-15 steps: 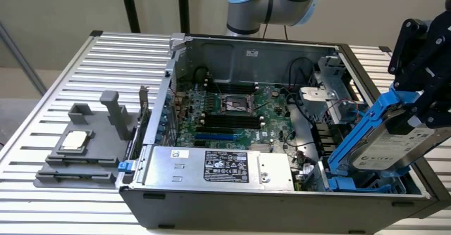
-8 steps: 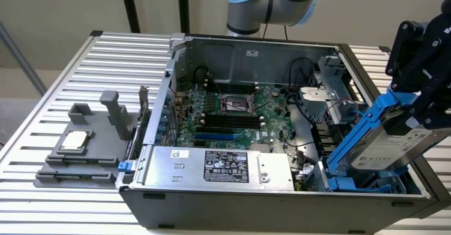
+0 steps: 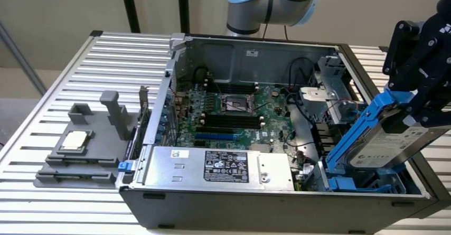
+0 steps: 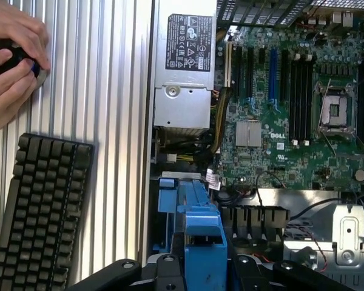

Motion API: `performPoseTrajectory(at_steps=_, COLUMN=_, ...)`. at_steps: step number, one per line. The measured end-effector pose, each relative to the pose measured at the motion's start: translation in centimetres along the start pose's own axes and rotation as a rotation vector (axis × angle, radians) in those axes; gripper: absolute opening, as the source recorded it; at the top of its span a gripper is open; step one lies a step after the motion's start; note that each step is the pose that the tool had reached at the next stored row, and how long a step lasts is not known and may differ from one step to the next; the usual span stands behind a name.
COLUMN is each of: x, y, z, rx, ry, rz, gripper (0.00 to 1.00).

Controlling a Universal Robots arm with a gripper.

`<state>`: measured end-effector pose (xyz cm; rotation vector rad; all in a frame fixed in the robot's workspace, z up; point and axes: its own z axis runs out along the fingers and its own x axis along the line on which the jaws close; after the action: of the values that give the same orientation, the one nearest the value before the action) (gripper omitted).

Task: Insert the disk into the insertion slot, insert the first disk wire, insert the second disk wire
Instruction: 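Insert the disk into the insertion slot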

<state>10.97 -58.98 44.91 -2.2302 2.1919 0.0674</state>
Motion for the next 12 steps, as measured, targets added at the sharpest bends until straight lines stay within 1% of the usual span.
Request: performPoseTrajectory(at_steps=12, x=-0.02, y=-0.01, z=0.34, rx=0.0000, ry=0.0008, rz=0.000, gripper=0.32)
